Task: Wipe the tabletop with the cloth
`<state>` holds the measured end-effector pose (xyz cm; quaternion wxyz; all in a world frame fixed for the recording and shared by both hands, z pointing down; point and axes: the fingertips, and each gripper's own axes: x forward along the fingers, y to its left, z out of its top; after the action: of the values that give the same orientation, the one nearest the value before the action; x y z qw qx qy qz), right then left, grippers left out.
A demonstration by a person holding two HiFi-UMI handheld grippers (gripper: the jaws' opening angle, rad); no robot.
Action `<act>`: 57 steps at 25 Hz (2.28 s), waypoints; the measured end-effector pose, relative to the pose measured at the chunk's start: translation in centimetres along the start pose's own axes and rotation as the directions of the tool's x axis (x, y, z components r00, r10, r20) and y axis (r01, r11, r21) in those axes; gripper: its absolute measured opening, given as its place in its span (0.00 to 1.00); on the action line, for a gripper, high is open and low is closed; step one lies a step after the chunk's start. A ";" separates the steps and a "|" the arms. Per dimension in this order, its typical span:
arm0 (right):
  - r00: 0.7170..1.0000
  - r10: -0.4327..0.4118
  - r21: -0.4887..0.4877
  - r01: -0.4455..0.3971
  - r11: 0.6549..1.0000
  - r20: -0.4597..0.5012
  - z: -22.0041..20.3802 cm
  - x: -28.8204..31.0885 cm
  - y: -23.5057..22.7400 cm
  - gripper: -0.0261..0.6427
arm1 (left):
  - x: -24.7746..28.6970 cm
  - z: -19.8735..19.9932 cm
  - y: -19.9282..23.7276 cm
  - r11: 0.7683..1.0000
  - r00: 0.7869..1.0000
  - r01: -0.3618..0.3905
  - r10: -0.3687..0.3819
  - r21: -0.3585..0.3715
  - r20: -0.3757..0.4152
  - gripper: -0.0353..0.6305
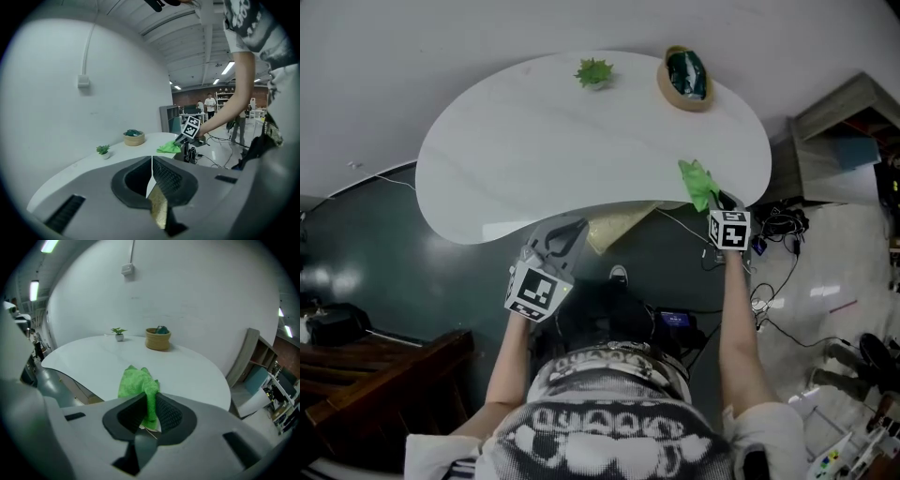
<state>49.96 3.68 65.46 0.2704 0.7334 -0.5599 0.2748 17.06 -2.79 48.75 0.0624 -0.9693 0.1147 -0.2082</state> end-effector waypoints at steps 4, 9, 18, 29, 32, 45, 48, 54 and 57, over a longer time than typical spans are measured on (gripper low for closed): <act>0.998 -0.058 0.037 0.058 0.998 -0.013 -2.1 -1.4 -4.6 0.13 | 1.4 0.6 -1.4 1.000 1.000 0.022 -0.022 0.013 -0.010 0.06; 0.995 -0.097 0.075 0.098 0.992 -0.009 -3.5 -3.1 -8.4 0.13 | 2.7 1.3 -2.5 1.000 0.999 0.023 -0.023 0.020 -0.026 0.06; 0.991 -0.014 0.102 0.000 0.995 0.136 -0.2 -5.7 -4.4 0.13 | 1.8 0.8 -2.6 1.000 0.998 -0.017 0.017 0.007 -0.065 0.06; 0.946 0.152 0.058 -0.176 0.983 0.287 4.6 -10.1 8.1 0.13 | -2.3 -0.1 -3.0 1.000 0.999 -0.031 0.031 -0.005 -0.042 0.06; 0.937 0.170 0.052 -0.195 0.979 0.305 4.8 -11.9 11.1 0.13 | -4.5 -0.5 -3.2 0.999 0.998 -0.037 0.037 0.005 -0.043 0.06; 0.917 0.238 -0.011 -0.247 0.969 0.321 2.5 -19.2 24.1 0.13 | -15.9 -4.5 -4.6 0.997 0.997 -0.077 0.077 -0.015 -0.008 0.06; 0.910 0.250 -0.022 -0.258 0.966 0.330 1.7 -21.2 26.6 0.13 | -18.2 -5.1 -5.6 0.996 0.997 -0.081 0.081 -0.021 0.012 0.06; 0.896 0.272 -0.042 -0.275 0.961 0.351 -0.5 -25.3 30.9 0.13 | -22.2 -6.6 -8.3 0.996 0.996 -0.082 0.082 -0.029 0.028 0.06; 0.890 0.282 -0.054 -0.282 0.958 0.357 -1.8 -26.8 32.7 0.13 | -23.7 -7.6 -9.7 0.997 0.997 -0.077 0.078 -0.031 0.029 0.06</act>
<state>12.09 15.54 50.72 0.1203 0.6823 -0.7004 0.1716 -5.26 11.89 48.06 0.0579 -0.9681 0.1541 -0.1891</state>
